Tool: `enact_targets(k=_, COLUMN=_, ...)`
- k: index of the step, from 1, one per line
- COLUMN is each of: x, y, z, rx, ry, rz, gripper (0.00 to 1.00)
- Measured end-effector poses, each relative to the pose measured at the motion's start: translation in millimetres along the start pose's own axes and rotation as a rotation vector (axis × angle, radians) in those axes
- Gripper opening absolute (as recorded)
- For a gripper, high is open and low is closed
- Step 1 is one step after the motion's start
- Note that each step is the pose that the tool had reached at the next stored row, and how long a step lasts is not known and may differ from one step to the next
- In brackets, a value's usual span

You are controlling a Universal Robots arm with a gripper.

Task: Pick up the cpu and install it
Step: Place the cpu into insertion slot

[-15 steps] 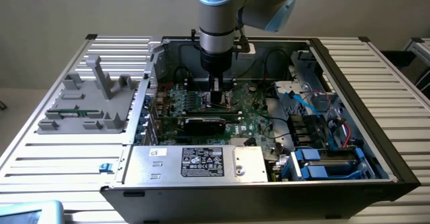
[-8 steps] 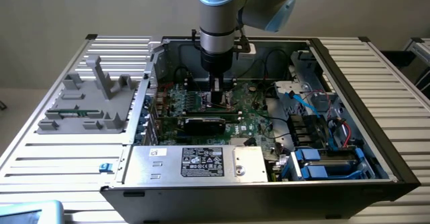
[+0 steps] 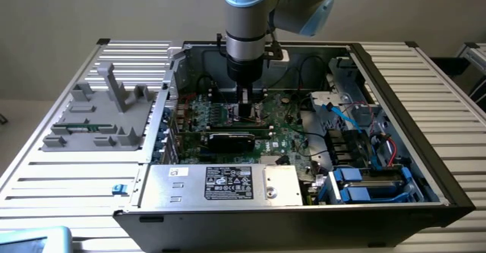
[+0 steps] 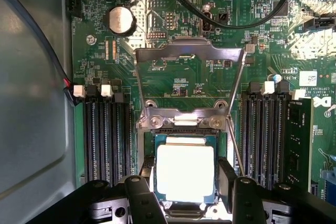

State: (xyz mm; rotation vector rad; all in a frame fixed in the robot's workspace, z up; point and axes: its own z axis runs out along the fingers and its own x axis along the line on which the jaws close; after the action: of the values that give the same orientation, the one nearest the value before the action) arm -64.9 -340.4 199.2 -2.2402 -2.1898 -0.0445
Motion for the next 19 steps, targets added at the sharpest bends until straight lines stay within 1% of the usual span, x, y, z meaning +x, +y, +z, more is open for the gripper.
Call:
enact_targets(k=5, x=0.0, y=0.0, z=1.0, rx=-0.0002, ry=0.0003, rz=0.0, gripper=0.56)
enact_targets(k=8, x=-0.1, y=-0.7, z=1.2, rx=0.0, ry=-0.0008, rz=0.0, gripper=0.56)
enact_targets(k=12, x=0.0, y=-1.0, z=1.3, rx=-0.0005, ry=-0.0035, rz=0.0, gripper=0.56)
enact_targets(k=16, x=-0.1, y=-1.0, z=1.2, rx=-0.0038, ry=-0.0096, rz=0.0, gripper=0.56)
enact_targets(k=19, x=0.2, y=-1.1, z=1.3, rx=-0.0064, ry=-0.0102, rz=0.0, gripper=0.56)
